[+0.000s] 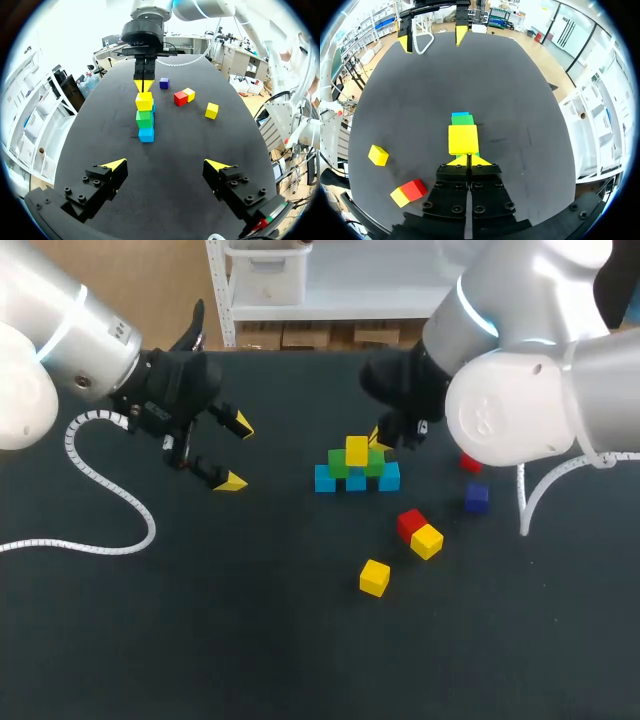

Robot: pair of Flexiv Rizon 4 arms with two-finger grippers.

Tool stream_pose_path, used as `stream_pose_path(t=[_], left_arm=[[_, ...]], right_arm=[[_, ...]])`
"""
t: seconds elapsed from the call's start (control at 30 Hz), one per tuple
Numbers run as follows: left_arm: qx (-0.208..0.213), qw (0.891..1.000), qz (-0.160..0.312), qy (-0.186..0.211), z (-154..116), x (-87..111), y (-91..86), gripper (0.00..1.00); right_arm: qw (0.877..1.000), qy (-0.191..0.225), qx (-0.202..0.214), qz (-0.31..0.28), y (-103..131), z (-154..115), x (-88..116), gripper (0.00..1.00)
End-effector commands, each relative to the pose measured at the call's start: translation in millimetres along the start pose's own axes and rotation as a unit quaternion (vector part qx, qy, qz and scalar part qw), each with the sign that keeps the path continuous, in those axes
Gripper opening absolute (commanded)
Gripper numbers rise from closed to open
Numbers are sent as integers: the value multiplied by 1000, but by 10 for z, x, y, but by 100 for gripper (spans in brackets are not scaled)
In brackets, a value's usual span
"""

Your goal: Place the blue cubes, place green cubes on the blue cubes, place the yellow cubes on the green cubes, then place the red cubes on the yellow cubes, and place purple cube on the red cubes.

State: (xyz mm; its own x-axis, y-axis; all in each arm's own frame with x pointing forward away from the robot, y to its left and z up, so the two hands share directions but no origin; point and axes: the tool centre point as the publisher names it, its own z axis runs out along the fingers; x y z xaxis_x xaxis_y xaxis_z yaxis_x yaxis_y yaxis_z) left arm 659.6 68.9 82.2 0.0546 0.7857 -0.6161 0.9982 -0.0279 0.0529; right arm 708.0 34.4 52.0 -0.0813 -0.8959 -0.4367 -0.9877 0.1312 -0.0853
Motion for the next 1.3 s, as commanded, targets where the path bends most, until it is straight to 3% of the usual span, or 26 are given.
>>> stream_pose_path(t=[0.03,0.37,0.63,0.73,0.8,0.83,0.87,1.07,1.3], left_arm=[[0,1000,1,-1,0,9,8,100],[0,1000,1,-1,0,9,8,100],[0,1000,1,-1,0,9,8,100],[0,1000,1,-1,0,9,8,100],[0,1000,1,-1,0,9,8,100],[0,1000,1,-1,0,9,8,100],[0,1000,1,-1,0,9,8,100],[0,1000,1,-1,0,9,8,100],[0,1000,1,-1,0,9,8,100]], right_arm=[[1000,1,-1,0,-39,17,5,0],[1000,4,2,2,-30,-10,27,0],[1000,-10,-7,-4,104,-209,161,0],[999,-21,-30,-35,189,-336,207,32],[997,-26,-47,-63,260,-412,250,47],[994,-35,-61,-78,297,-447,272,86],[993,-33,-69,-90,331,-470,298,100],[982,-24,-103,-158,604,-536,546,100],[975,-3,-120,-189,828,-438,898,100]])
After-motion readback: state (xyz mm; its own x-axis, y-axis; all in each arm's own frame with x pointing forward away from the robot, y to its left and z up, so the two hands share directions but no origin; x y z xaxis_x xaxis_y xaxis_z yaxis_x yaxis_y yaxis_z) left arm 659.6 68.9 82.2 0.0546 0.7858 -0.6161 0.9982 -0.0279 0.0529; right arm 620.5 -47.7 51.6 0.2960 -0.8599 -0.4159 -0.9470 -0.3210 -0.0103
